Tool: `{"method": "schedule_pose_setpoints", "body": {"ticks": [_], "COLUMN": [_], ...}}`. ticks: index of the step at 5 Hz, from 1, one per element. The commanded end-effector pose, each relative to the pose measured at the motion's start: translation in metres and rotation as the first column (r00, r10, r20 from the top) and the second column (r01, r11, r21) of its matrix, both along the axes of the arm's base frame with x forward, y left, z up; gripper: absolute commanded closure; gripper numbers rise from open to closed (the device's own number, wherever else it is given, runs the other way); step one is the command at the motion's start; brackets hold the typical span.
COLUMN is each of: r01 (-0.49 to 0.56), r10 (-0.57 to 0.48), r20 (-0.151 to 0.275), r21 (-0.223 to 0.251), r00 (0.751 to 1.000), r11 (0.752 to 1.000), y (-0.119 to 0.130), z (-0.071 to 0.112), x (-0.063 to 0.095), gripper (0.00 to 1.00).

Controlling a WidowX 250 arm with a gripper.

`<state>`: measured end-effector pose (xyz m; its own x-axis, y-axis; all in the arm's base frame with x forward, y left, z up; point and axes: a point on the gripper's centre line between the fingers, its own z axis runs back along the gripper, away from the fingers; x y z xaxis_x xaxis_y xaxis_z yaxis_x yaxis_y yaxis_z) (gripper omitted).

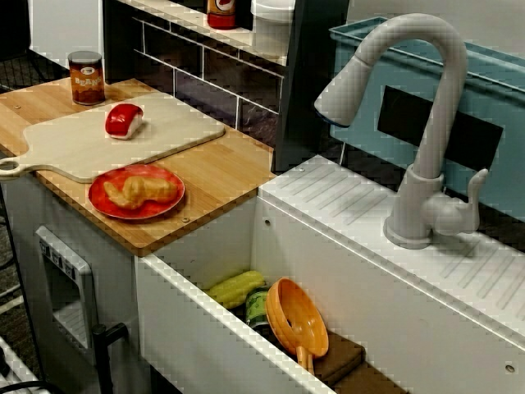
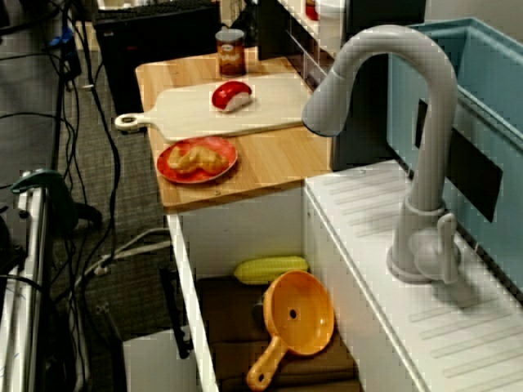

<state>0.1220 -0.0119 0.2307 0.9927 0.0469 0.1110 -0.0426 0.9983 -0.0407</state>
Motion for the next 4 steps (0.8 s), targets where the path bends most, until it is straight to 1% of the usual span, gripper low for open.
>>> {"method": "schedule_pose_setpoints", "body": {"ticks": [1, 2, 3, 4], "r01": [-0.025, -0.014, -0.029, -0.022], "r10": [0.014, 0.000, 0.016, 0.012], "r20": [0.114, 0.112, 0.099, 0.081], "r21": [0.100, 0.122, 0.135, 0.127], "r00": [0.993, 0.994, 0.995, 0.997], "r11": [0.995, 0.992, 0.990, 0.992], "y": [0.023, 0.028, 0.035, 0.045], "z": [-0.020, -0.035, -0.041, -0.058], "x": [0.030, 0.047, 0.068, 0.080], "gripper": [0.00, 0.00, 0.00, 0.00]}}
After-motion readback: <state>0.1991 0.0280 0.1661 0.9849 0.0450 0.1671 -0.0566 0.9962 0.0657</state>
